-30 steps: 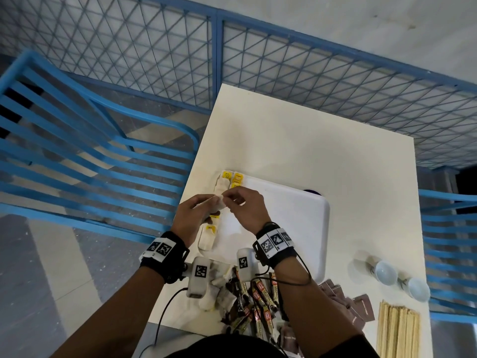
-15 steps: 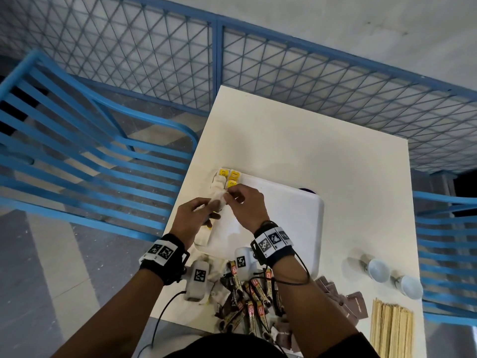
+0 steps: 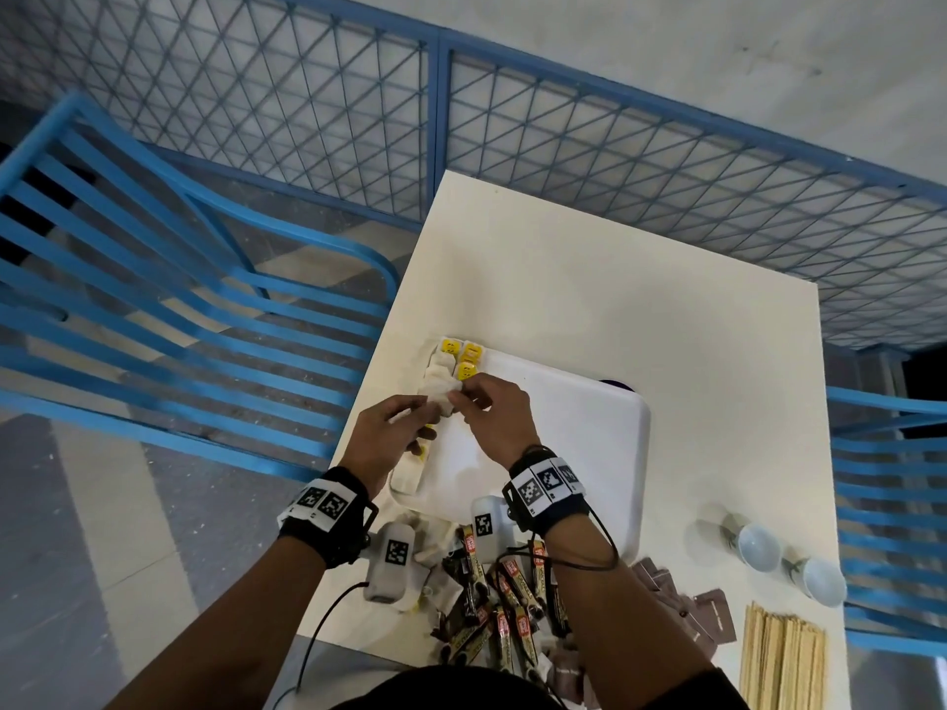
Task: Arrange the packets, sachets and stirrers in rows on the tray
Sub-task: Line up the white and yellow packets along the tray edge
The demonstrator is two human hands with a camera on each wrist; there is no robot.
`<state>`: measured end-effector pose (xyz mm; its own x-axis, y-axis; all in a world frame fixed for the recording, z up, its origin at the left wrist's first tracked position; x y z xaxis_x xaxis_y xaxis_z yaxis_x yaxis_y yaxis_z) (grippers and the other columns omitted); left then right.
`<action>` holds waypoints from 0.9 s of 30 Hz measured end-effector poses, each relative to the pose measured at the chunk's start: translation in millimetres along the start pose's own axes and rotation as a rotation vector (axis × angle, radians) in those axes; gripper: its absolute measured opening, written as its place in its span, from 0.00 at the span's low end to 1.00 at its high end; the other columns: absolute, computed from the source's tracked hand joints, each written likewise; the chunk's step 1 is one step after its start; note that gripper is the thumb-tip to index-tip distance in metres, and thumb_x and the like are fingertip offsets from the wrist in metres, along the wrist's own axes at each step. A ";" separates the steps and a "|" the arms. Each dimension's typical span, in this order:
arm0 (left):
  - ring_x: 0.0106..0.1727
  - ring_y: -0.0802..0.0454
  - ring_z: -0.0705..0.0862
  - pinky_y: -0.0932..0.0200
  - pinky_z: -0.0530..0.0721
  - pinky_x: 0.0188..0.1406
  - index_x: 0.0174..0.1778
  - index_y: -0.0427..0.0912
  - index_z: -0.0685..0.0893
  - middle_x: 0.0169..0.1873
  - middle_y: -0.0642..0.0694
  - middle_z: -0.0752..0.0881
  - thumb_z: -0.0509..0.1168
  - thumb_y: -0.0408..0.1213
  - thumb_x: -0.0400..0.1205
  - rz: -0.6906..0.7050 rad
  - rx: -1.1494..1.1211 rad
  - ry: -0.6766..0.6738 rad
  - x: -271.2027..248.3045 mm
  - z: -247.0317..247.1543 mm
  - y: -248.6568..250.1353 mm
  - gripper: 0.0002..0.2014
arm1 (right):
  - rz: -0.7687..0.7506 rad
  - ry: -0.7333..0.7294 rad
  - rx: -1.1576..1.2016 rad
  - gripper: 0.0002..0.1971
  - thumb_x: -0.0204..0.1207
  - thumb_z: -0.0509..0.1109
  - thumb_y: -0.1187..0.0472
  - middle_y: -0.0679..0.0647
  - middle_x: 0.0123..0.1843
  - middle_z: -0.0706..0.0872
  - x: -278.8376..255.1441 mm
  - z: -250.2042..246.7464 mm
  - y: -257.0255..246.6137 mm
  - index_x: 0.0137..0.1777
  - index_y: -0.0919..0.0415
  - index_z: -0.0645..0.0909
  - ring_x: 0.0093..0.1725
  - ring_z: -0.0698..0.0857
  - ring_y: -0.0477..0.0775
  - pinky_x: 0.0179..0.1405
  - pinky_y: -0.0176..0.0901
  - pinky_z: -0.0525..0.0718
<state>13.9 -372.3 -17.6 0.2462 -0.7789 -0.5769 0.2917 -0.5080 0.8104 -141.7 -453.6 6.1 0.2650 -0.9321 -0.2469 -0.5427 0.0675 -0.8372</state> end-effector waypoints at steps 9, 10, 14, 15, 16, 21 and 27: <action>0.45 0.35 0.88 0.41 0.90 0.51 0.61 0.23 0.79 0.46 0.24 0.87 0.57 0.14 0.84 -0.040 0.128 -0.092 15.4 -20.0 -16.7 0.12 | 0.224 0.122 -0.091 0.07 0.79 0.75 0.58 0.54 0.44 0.93 23.3 -2.9 45.1 0.53 0.60 0.88 0.40 0.83 0.48 0.37 0.15 0.70; 0.47 0.34 0.88 0.42 0.90 0.51 0.61 0.23 0.79 0.46 0.22 0.87 0.58 0.14 0.84 -0.042 0.120 -0.103 16.1 -21.7 -16.7 0.12 | 0.238 0.118 -0.108 0.07 0.79 0.75 0.58 0.55 0.45 0.92 24.7 0.2 46.9 0.52 0.61 0.89 0.41 0.82 0.48 0.37 0.17 0.70; 0.48 0.33 0.89 0.44 0.93 0.48 0.59 0.20 0.79 0.49 0.23 0.89 0.61 0.16 0.83 -0.060 0.102 -0.122 19.2 -25.7 -13.7 0.10 | 0.286 0.108 -0.158 0.08 0.78 0.75 0.57 0.56 0.47 0.92 28.5 10.6 52.5 0.52 0.60 0.89 0.49 0.86 0.56 0.45 0.30 0.71; 0.47 0.35 0.90 0.46 0.93 0.46 0.58 0.20 0.80 0.49 0.26 0.90 0.62 0.17 0.83 -0.072 0.108 -0.115 20.4 -26.9 -13.4 0.09 | 0.294 0.113 -0.166 0.08 0.78 0.76 0.57 0.56 0.47 0.92 28.9 12.1 53.1 0.53 0.60 0.89 0.50 0.87 0.56 0.46 0.30 0.70; 0.45 0.38 0.91 0.48 0.93 0.43 0.57 0.21 0.80 0.47 0.30 0.91 0.63 0.18 0.84 -0.079 0.115 -0.110 21.2 -27.5 -12.8 0.08 | 0.299 0.117 -0.172 0.08 0.78 0.76 0.57 0.56 0.47 0.92 29.3 12.8 53.2 0.53 0.60 0.89 0.51 0.87 0.56 0.46 0.29 0.69; 0.40 0.43 0.92 0.52 0.92 0.38 0.55 0.23 0.84 0.43 0.36 0.91 0.64 0.19 0.84 -0.073 0.121 -0.089 24.0 -28.8 -9.6 0.06 | 0.323 0.161 -0.090 0.09 0.75 0.77 0.60 0.52 0.43 0.91 30.1 13.7 51.3 0.54 0.58 0.87 0.48 0.87 0.52 0.49 0.30 0.74; 0.37 0.44 0.91 0.55 0.91 0.35 0.50 0.27 0.86 0.40 0.36 0.89 0.65 0.22 0.85 -0.061 0.116 -0.065 23.8 -27.6 -5.7 0.04 | 0.352 0.260 0.058 0.12 0.76 0.76 0.59 0.46 0.40 0.86 22.6 6.9 49.5 0.57 0.54 0.83 0.42 0.86 0.49 0.50 0.40 0.83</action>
<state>43.6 -377.7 -38.8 0.1701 -0.7657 -0.6203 0.1949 -0.5909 0.7829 -157.1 -468.8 -44.3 -0.1416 -0.9068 -0.3970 -0.5167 0.4098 -0.7517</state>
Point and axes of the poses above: each hand's wrist, its own x-axis towards the middle knuckle, its own z-axis out of the palm, y = z × x, the point moved 7 cm from there along x, towards the middle knuckle
